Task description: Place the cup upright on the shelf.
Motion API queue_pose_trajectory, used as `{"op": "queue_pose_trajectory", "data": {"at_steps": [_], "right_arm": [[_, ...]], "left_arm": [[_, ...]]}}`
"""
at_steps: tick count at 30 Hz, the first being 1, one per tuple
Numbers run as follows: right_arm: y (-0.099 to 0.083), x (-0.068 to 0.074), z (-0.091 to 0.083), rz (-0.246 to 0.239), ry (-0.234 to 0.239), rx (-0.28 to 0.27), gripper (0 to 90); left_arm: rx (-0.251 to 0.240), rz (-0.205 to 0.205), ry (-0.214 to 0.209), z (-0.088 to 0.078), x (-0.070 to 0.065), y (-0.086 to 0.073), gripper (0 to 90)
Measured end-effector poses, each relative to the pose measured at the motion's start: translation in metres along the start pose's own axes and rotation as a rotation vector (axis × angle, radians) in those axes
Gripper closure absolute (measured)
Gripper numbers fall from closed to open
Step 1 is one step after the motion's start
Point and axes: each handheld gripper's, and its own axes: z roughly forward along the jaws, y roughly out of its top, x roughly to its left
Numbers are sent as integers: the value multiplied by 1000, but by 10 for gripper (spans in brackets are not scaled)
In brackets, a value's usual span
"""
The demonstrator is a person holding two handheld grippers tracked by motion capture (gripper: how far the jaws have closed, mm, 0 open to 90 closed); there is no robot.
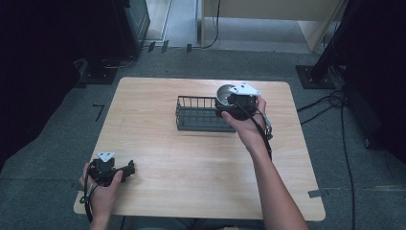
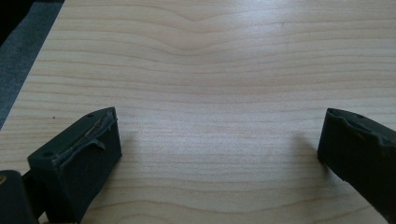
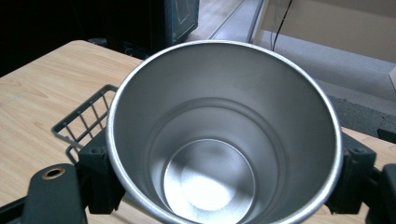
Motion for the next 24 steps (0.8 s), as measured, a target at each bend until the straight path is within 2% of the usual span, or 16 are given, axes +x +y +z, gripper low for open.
{"op": "queue_pose_trajectory", "data": {"at_steps": [9,24], "right_arm": [[-3,-11,22,10,-27,22,185],[-8,-20,40,33,-20,44,185]], "left_arm": [[1,1,0,0,0,0,0],[1,1,0,0,0,0,0]]}}
